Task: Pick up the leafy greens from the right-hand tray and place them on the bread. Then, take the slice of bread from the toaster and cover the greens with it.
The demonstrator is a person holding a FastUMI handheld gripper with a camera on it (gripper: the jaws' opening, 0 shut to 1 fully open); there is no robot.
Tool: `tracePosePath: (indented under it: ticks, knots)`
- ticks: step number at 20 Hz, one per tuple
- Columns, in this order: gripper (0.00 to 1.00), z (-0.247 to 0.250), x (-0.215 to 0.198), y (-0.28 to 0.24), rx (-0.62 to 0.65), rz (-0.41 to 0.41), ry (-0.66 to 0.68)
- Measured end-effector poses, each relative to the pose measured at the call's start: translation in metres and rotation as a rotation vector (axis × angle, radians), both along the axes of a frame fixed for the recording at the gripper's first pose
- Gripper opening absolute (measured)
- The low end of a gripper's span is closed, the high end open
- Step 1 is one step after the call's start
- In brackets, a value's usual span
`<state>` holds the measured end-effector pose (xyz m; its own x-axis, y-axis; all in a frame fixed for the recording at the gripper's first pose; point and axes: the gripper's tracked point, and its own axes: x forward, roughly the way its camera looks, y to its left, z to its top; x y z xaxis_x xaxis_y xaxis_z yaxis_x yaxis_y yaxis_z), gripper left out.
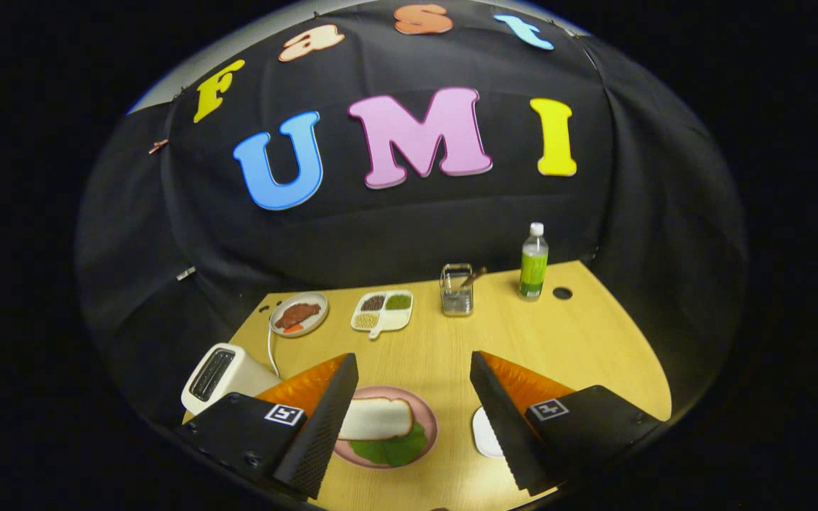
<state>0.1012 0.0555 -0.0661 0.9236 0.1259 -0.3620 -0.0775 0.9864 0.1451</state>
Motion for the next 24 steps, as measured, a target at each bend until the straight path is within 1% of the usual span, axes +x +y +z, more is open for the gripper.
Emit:
tracePosePath:
  ticks: [2, 5, 10, 15, 20, 24]
  knots:
    - [0.98, 0.034, -0.005, -0.006, -0.037, -0.015, -0.075]
    - [0.98, 0.074, -0.017, -0.013, -0.056, -0.038, -0.153]
    - [0.98, 0.115, -0.033, -0.029, -0.096, -0.076, -0.272]
    - [0.98, 0.136, -0.037, -0.049, -0.114, -0.093, -0.350]
    - [0.98, 0.132, -0.033, -0.060, -0.121, -0.057, -0.346]
    - [0.98, 0.127, -0.027, -0.064, -0.108, -0.054, -0.326]
